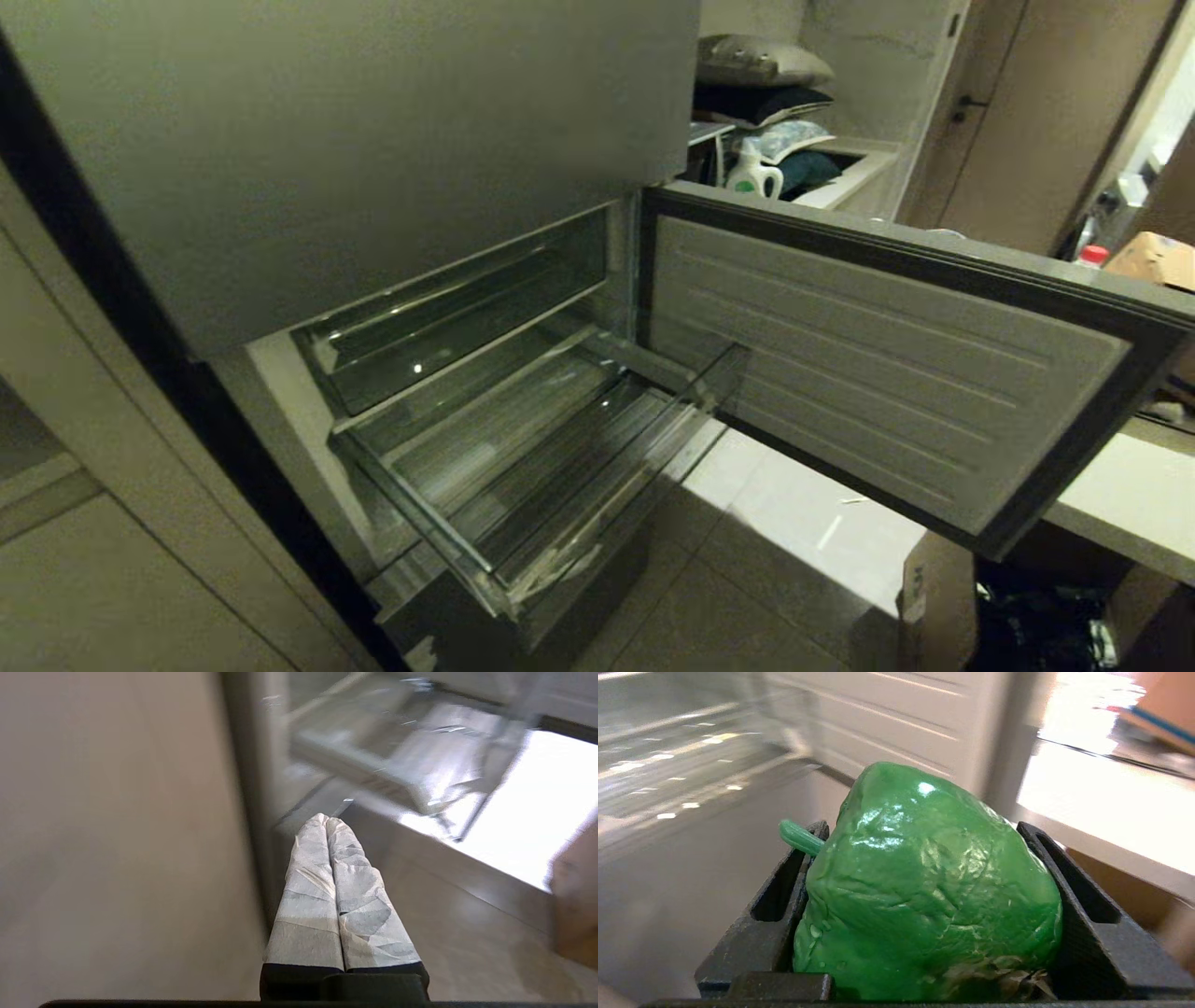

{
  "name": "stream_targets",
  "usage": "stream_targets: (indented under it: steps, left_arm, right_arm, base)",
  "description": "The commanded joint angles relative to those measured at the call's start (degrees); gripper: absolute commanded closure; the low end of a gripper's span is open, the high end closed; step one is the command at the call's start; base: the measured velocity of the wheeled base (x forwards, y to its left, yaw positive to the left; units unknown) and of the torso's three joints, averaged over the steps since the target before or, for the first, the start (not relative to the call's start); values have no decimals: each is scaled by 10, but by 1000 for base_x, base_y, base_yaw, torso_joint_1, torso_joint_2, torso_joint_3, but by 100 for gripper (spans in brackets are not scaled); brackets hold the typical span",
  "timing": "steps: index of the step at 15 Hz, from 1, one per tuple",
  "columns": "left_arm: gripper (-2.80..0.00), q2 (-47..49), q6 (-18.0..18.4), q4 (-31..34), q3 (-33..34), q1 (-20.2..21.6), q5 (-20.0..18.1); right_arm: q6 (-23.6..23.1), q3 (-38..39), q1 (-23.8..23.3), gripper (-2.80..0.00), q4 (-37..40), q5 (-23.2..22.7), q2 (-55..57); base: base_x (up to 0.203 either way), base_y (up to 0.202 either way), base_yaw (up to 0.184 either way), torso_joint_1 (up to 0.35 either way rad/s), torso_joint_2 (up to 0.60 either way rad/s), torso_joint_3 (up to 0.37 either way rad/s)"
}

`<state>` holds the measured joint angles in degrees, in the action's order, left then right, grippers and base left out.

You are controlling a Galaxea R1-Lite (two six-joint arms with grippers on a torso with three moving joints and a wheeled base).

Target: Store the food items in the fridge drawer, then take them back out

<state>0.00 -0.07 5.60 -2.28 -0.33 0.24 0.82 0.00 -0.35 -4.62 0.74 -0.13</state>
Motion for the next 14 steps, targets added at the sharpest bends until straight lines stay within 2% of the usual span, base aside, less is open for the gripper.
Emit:
stream_targets:
  steps: [1,5,7,9,12,14]
  left_arm:
    - [0,0,0,0,0,0,0]
    - [0,0,0,0,0,0,0]
    - [0,0,0,0,0,0,0]
    - [0,0,0,0,0,0,0]
    - [0,0,0,0,0,0,1]
    - [0,0,0,0,0,0,0]
  right_arm:
    - [0,18,0,0,0,0,1]
    - [-12,18,0,0,-1,-5,1]
    - [-15,15,0,0,2,0,1]
    - [-12,-25,-1,0,9,7,13]
    - [4,-103,-5,0,31,34,102]
    - [37,-147,-34,0,31,39,200]
  base:
    - [-1,7,-184,-2,6,2]
    - [2,7,-149,5,5,-1]
    - [0,3,-30,2,2,2]
    - [0,0,0,0,0,0]
    - [0,0,0,0,0,0]
    - [0,0,0,0,0,0]
